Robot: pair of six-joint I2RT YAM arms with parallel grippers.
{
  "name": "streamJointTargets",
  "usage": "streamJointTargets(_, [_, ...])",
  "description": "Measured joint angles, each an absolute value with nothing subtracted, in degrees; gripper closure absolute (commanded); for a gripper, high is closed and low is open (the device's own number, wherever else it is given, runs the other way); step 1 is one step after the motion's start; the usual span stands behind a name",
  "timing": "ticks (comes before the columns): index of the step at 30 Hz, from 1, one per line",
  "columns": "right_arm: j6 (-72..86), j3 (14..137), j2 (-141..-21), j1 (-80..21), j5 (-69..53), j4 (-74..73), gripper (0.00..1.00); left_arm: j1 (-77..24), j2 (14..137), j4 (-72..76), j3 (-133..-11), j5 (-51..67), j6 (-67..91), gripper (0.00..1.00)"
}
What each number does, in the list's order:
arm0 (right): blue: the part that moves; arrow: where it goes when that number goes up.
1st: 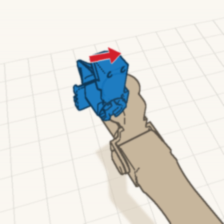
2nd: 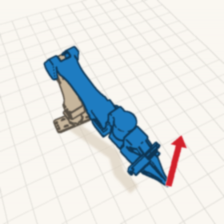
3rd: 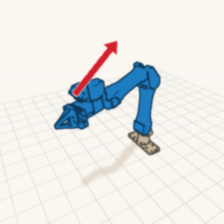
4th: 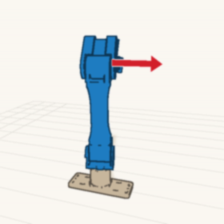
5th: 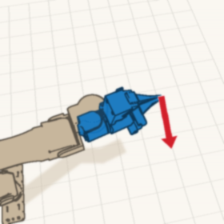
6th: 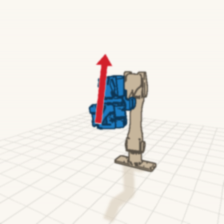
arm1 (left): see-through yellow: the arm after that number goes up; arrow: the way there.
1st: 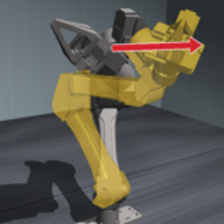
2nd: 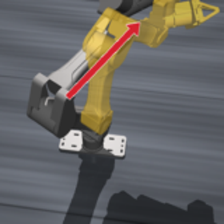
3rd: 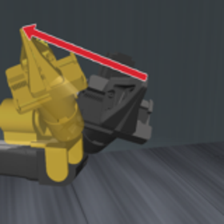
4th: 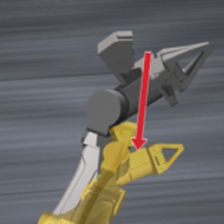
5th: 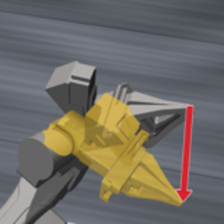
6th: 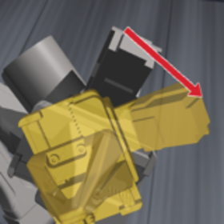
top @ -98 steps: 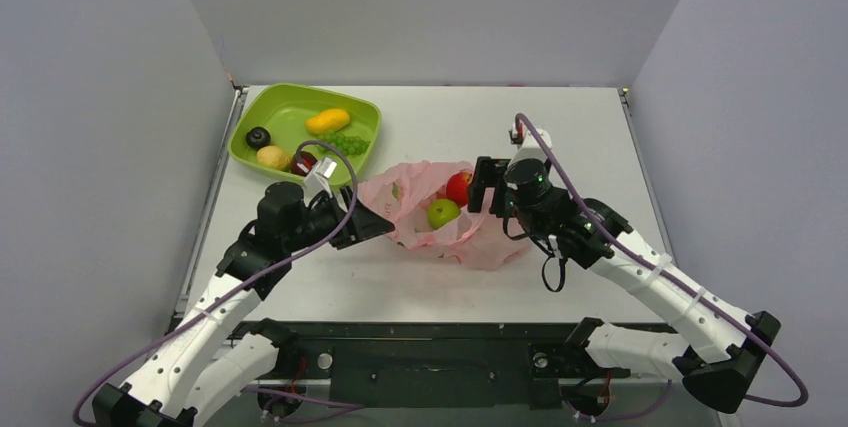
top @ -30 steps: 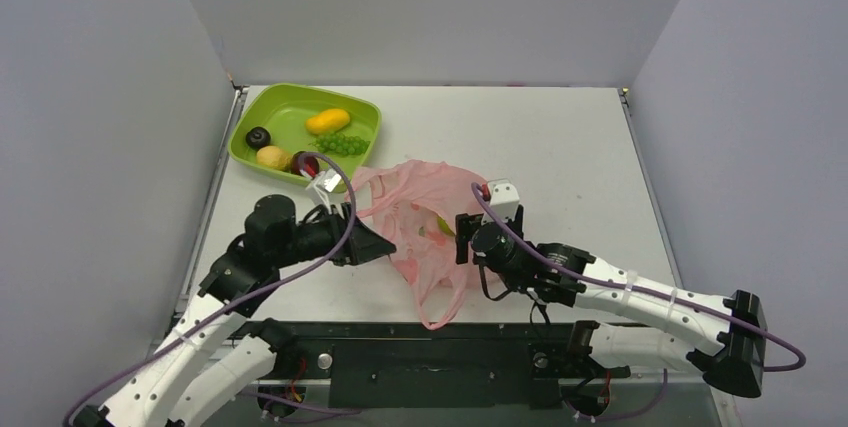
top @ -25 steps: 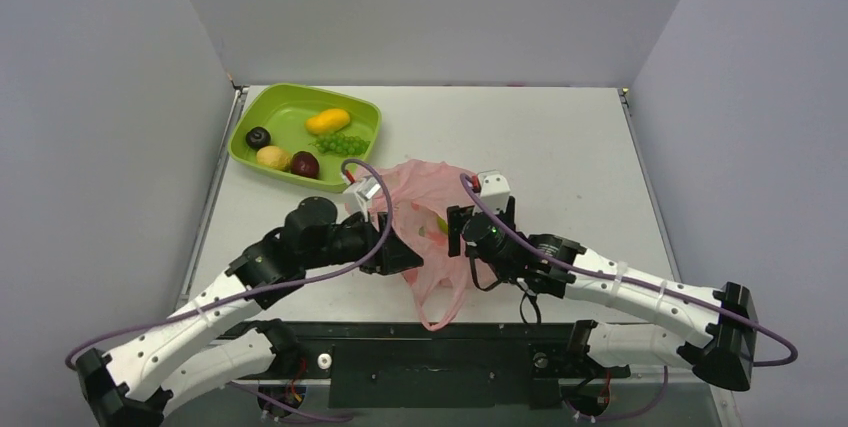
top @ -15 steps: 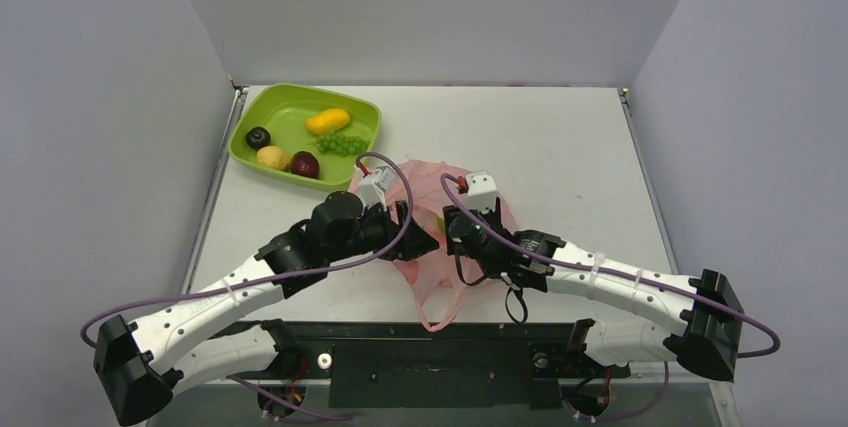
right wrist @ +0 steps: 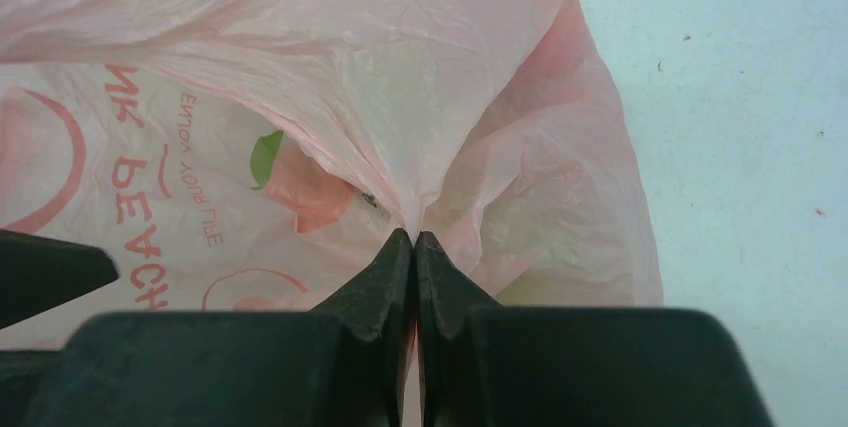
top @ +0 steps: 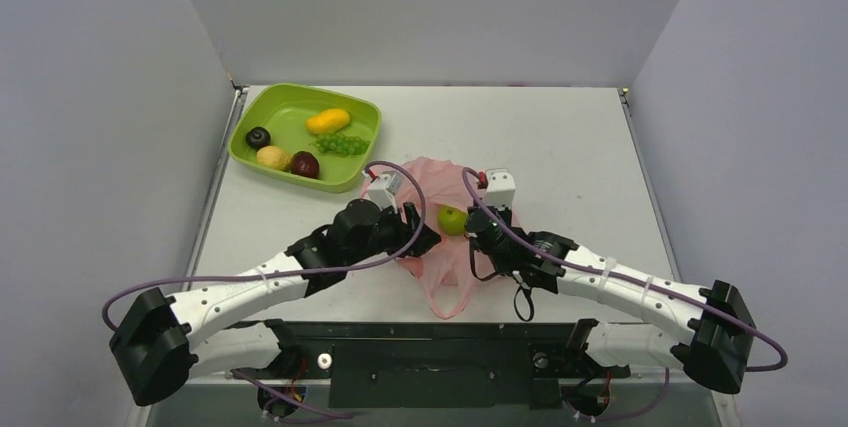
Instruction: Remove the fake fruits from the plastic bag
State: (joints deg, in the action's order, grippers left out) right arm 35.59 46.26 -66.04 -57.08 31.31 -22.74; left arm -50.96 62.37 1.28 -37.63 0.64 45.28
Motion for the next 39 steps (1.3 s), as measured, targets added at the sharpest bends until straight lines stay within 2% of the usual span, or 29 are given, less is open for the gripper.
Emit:
streamJointTargets(8, [36.05,45.15,-61.65,-55.46,30.7,-21.26,1.0,-51.57,74.48,4.54,-41.39,-1.28,41.63,0.47])
streamJointTargets(17, [37.06,41.63,-60.77,-54.98,29.06,-20.53,1.0,-51.66,85.62,6.59,-48.07,-5.87,38.59,0.34])
streamJointTargets(27, [37.34,39.55,-58.33,-54.15,28.01,-19.77,1.0,-51.59,95.37,4.75,-56.47,-11.6,36.6,0.32])
streamJointTargets(34, [37.36,38.87,-58.02,-53.58,27.44,-19.68,1.0,-51.59,96.6,3.22,-58.35,-13.61,36.91,0.34])
streamJointTargets(35, [37.34,38.81,-58.02,-53.58,27.35,-19.68,1.0,-51.59,96.62,3.11,-58.35,-13.78,36.99,0.32])
streamJointTargets(37, [37.34,38.74,-58.02,-53.56,27.18,-19.68,1.0,-51.59,96.68,3.16,-58.35,-14.15,36.99,0.17])
streamJointTargets(39, [37.34,38.74,-58.0,-53.54,26.98,-19.68,1.0,-51.59,96.88,3.29,-58.35,-14.24,36.73,0.13])
